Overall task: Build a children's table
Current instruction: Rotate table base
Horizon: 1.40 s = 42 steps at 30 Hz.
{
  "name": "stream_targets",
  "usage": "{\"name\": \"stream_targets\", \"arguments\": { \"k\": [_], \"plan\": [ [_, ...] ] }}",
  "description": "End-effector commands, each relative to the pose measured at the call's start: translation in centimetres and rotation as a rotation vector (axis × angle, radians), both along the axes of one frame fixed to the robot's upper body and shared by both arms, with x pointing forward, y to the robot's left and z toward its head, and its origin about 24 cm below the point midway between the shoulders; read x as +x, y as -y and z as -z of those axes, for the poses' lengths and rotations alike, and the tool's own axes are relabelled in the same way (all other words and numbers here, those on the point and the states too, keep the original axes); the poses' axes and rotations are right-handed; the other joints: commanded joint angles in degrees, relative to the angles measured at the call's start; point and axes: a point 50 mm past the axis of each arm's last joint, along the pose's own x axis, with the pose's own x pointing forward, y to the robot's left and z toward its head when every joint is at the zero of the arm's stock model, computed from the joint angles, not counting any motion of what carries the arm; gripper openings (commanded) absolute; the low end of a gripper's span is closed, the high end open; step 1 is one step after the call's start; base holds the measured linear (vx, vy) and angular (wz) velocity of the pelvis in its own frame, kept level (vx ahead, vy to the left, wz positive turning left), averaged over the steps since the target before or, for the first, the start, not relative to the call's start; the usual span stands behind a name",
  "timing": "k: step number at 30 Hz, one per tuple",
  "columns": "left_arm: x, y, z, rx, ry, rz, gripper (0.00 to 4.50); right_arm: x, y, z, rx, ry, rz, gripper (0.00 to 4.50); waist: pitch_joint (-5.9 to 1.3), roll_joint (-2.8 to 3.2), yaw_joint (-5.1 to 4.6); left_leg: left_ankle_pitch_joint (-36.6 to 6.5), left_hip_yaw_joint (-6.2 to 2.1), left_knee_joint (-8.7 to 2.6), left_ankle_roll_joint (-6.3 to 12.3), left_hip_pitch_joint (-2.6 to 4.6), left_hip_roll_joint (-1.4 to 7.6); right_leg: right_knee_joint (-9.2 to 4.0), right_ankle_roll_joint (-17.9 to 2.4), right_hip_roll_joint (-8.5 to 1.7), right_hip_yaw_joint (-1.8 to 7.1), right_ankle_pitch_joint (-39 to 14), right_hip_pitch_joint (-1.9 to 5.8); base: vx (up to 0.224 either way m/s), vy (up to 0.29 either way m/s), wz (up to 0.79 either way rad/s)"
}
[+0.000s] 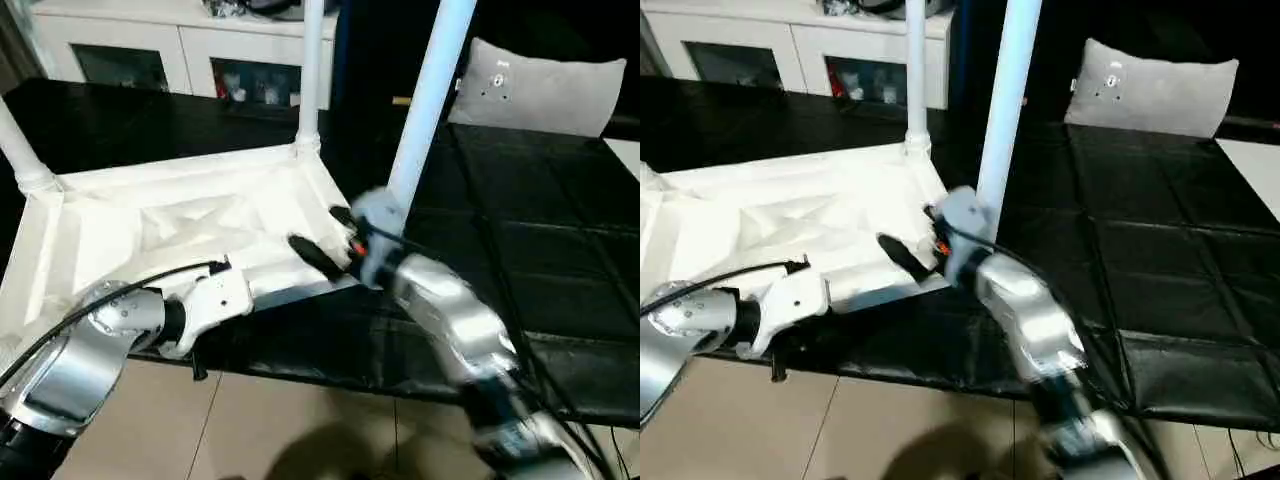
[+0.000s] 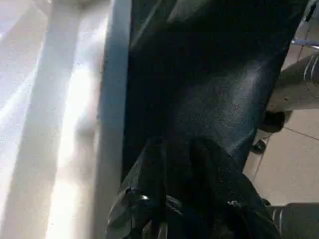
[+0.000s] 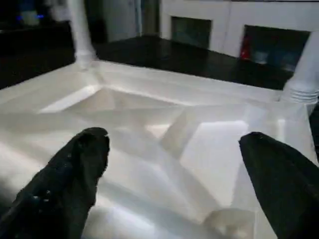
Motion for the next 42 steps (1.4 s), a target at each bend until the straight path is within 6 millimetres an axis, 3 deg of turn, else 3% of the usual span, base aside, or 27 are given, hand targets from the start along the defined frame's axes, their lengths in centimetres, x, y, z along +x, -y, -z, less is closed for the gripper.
{"name": "stream_targets", "arguments": {
  "k": [1,4,5,6,9,11,12,13,17,18,22,23,24,25,27,29,30,32,33,34,35,37,42],
  "plan": [
    [0.1,0.0,-0.2,0.026,0.022,-0.004,0.97,1.0,0.7,0.3,-0.015,-0.007,0.101,4.49,-3.14,1.59,-0.18,-14.0,-1.53,-4.94,-1.32,-0.09,2.63,-3.91,-6.2,-4.28,4.45,-22.3,2.90,0.000,0.000,0.00],
    [0.4,-0.3,0.0,0.055,0.046,-0.022,0.97,2.1,1.3,0.8,-0.005,-0.049,0.231,4.49,-3.28,1.58,-0.09,-13.4,-1.33,-4.85,-1.49,0.06,2.58,-3.57,-6.7,-4.13,4.64,-20.1,2.98,0.000,0.000,0.00],
    [0.4,-0.4,0.1,0.060,0.043,-0.026,0.97,2.7,2.0,1.0,0.006,-0.073,0.322,4.49,-3.28,1.23,-0.04,-12.8,-1.32,-4.93,-1.56,0.04,2.65,-3.38,-6.9,-4.24,4.74,-19.5,2.92,0.000,0.000,0.00],
    [0.4,-0.4,0.2,0.060,0.042,-0.026,0.97,2.8,2.1,1.1,0.008,-0.076,0.333,4.49,-3.35,1.49,0.02,-12.6,-1.31,-4.93,-1.89,0.13,2.68,-3.20,-7.3,-4.24,4.79,-18.8,2.88,0.000,0.000,0.00],
    [0.3,-0.7,0.4,0.081,0.040,-0.030,0.97,3.6,3.4,1.4,-0.010,-0.085,0.442,4.49,-3.35,1.37,0.25,-12.4,-1.01,-4.87,-2.14,0.42,2.57,-2.91,-7.8,-3.99,4.97,-16.5,2.63,0.000,0.000,0.00],
    [0.1,-0.6,0.6,0.067,0.028,-0.037,0.97,4.6,5.8,1.7,-0.060,-0.078,0.590,4.49,-3.38,1.35,0.30,-12.6,-0.99,-4.83,-2.50,0.28,2.48,-2.70,-8.0,-4.08,4.95,-16.5,2.74,0.000,0.000,0.00],
    [0.1,-0.5,0.6,0.064,0.027,-0.038,0.97,4.6,6.1,1.8,-0.064,-0.077,0.601,4.49,-3.44,1.05,0.49,-12.6,-0.84,-4.69,-2.43,0.50,2.38,-2.71,-8.0,-4.10,5.00,-17.0,2.65,0.000,0.000,0.00],
    [0.1,-0.4,0.7,0.061,0.027,-0.038,0.97,4.8,6.8,1.8,-0.075,-0.074,0.632,4.49,-3.37,1.13,0.61,-12.6,-0.75,-4.67,-2.30,0.50,2.34,-2.86,-7.8,-4.08,5.06,-17.1,2.62,0.000,0.000,0.00],
    [0.6,-0.1,1.0,0.056,0.078,-0.062,0.97,5.5,10.4,1.4,-0.091,-0.058,0.762,4.49,-3.60,0.86,1.13,-11.6,-0.73,-4.54,-1.32,0.10,2.28,-2.79,-7.1,-4.07,4.87,-17.3,2.94,0.000,0.000,0.00],
    [0.6,-0.1,1.0,0.056,0.078,-0.062,0.97,5.5,10.4,1.4,-0.091,-0.058,0.762,4.49,-3.54,0.72,1.03,-11.5,-0.73,-4.51,-1.23,-0.07,2.25,-2.75,-7.0,-4.02,4.90,-17.3,3.01,0.000,0.000,0.00],
    [1.7,0.3,1.1,0.038,0.147,-0.106,0.97,5.7,14.0,1.1,-0.129,-0.041,0.876,4.49,-3.50,0.56,1.52,-12.2,-0.49,-4.26,-0.52,0.07,2.00,-3.33,-5.9,-3.91,4.60,-20.6,2.81,0.000,0.000,0.00],
    [2.2,0.8,1.3,0.022,0.175,-0.122,0.97,5.6,15.4,1.0,-0.144,-0.029,0.915,4.49,-3.52,0.82,1.60,-12.2,-0.57,-4.23,-0.58,0.12,2.02,-3.38,-5.7,-3.93,4.55,-20.9,2.81,0.000,0.000,0.00],
    [2.2,0.8,1.3,0.022,0.175,-0.122,0.97,5.6,15.4,1.0,-0.144,-0.029,0.915,4.49,-3.61,0.61,1.70,-12.4,-0.43,-4.10,-0.50,0.28,2.01,-3.56,-5.3,-3.86,4.55,-21.0,2.65,0.000,0.000,0.00],
    [2.7,1.6,1.5,-0.024,0.203,-0.144,0.97,5.4,16.7,0.8,-0.149,-0.022,0.953,4.49,-3.63,0.61,1.70,-12.2,-0.54,-4.15,-0.45,0.12,2.01,-3.40,-5.4,-3.81,4.50,-20.7,2.79,0.000,0.000,0.00],
    [3.1,2.1,1.6,-0.043,0.221,-0.159,0.97,5.3,17.3,0.7,-0.148,-0.020,0.972,4.49,-3.67,0.56,1.75,-12.3,-0.40,-4.01,0.00,0.21,1.90,-3.72,-4.9,-3.60,4.33,-21.0,2.68,0.000,0.000,0.00],
    [4.2,3.3,1.7,-0.077,0.302,-0.205,0.97,4.9,19.4,0.5,-0.157,-0.006,1.045,4.49,-3.91,0.24,1.71,-10.8,-0.53,-3.94,0.49,-0.52,1.84,-3.42,-4.6,-3.67,4.20,-19.7,3.14,0.000,0.000,0.00],
    [4.5,3.5,1.8,-0.081,0.324,-0.219,0.97,4.7,19.9,0.5,-0.158,-0.002,1.062,4.49,-4.02,0.26,1.79,-10.3,-0.40,-3.75,0.86,-0.36,1.72,-3.49,-4.5,-3.61,4.16,-19.3,2.99,0.000,0.000,0.00],
    [5.1,4.1,2.0,-0.086,0.388,-0.241,0.97,4.1,21.2,0.7,-0.170,0.001,1.110,4.49,-4.08,0.04,1.82,-9.0,-0.45,-3.70,1.66,-0.88,1.69,-3.39,-4.3,-3.51,4.03,-18.1,3.16,0.000,0.000,0.00],
    [5.4,4.5,2.1,-0.099,0.422,-0.253,0.97,3.8,21.8,0.9,-0.178,0.003,1.129,4.49,-4.14,0.22,1.91,-8.8,-0.47,-3.58,1.99,-0.93,1.64,-3.58,-3.7,-3.49,3.86,-18.7,3.22,0.000,0.000,0.00],
    [5.4,4.5,2.1,-0.099,0.422,-0.253,0.97,3.8,21.8,0.9,-0.178,0.003,1.129,4.49,-4.29,0.17,1.95,-8.4,-0.42,-3.48,2.11,-0.90,1.63,-3.52,-3.6,-3.53,3.87,-18.3,3.22,0.000,0.000,0.00],
    [5.4,4.7,2.4,-0.138,0.425,-0.284,0.97,3.4,22.2,1.1,-0.182,0.003,1.142,4.49,-4.42,-0.10,1.91,-6.9,-0.53,-3.45,2.42,-1.38,1.64,-3.12,-3.8,-3.56,3.87,-16.8,3.49,0.000,0.000,0.00],
    [5.4,4.8,2.7,-0.170,0.433,-0.319,0.97,3.0,22.5,1.3,-0.188,0.004,1.148,4.49,-4.41,0.04,1.87,-6.5,-0.56,-3.41,2.73,-1.33,1.80,-2.94,-4.4,-3.54,3.83,-15.3,3.32,0.000,0.000,0.00],
    [4.0,4.3,3.7,-0.367,0.373,-0.414,0.97,2.2,22.0,1.8,-0.192,0.018,1.094,4.49,-4.39,-0.07,1.78,-6.9,-0.40,-3.29,3.99,-1.51,1.70,-3.34,-4.5,-3.73,3.70,-16.7,3.33,0.000,0.000,0.00]
  ]
}}
